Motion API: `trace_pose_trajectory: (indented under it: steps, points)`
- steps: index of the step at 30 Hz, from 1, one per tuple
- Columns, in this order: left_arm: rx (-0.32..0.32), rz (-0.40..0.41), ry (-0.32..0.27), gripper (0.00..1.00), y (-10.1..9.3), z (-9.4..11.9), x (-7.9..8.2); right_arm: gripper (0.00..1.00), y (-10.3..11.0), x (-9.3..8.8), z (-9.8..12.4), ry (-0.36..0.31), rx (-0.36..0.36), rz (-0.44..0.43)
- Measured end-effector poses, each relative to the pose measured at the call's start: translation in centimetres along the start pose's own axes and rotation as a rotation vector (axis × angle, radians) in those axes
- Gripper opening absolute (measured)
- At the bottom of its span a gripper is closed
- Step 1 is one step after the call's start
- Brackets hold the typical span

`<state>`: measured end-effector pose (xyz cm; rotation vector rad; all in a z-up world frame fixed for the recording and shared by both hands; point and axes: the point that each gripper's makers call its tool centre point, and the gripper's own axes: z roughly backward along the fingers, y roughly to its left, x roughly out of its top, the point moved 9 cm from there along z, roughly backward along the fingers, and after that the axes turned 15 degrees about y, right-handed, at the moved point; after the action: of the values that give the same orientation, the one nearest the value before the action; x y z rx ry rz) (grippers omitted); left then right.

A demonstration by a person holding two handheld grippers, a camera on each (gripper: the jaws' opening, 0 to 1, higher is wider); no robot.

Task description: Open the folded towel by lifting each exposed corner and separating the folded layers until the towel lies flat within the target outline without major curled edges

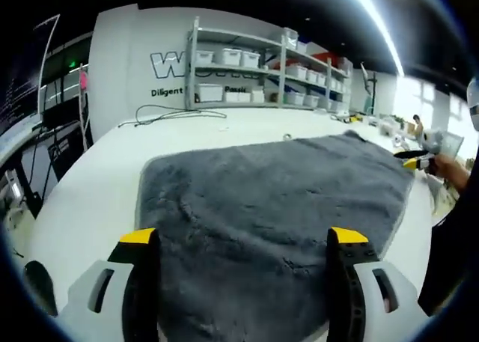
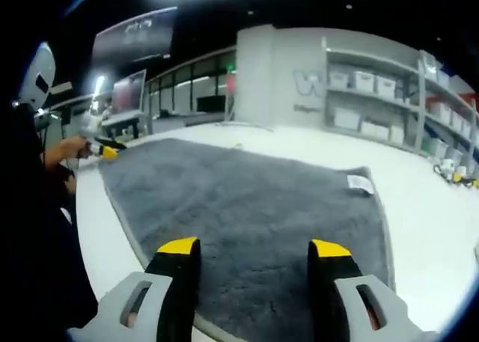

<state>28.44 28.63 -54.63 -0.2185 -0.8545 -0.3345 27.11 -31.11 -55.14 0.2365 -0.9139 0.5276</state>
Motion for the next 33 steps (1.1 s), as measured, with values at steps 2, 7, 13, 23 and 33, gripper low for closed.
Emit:
trace_pose_trajectory:
  steps: [2, 7, 13, 23, 33]
  points:
    - [0.005, 0.012, -0.009, 0.87, 0.1, 0.8, -0.6, 0.53, -0.2, -0.2, 0.3, -0.009, -0.007, 0.01]
    - [0.019, 0.03, 0.0, 0.74, -0.1, 1.8, -2.0, 0.43, -0.8, -0.7, 0.9, -0.004, -0.023, 0.015]
    - [0.029, 0.084, 0.003, 0.56, 0.1, 3.1, -3.1, 0.27, -1.7, -1.9, 1.5, 0.01, -0.05, -0.021]
    - [0.151, 0.127, 0.024, 0.21, 1.4, 4.3, -4.7, 0.22, -2.0, -3.2, 2.7, 0.065, -0.091, -0.009]
    - [0.165, 0.075, 0.045, 0.12, 1.8, 5.3, -5.6, 0.09, -1.7, -4.2, 4.0, 0.079, -0.074, 0.002]
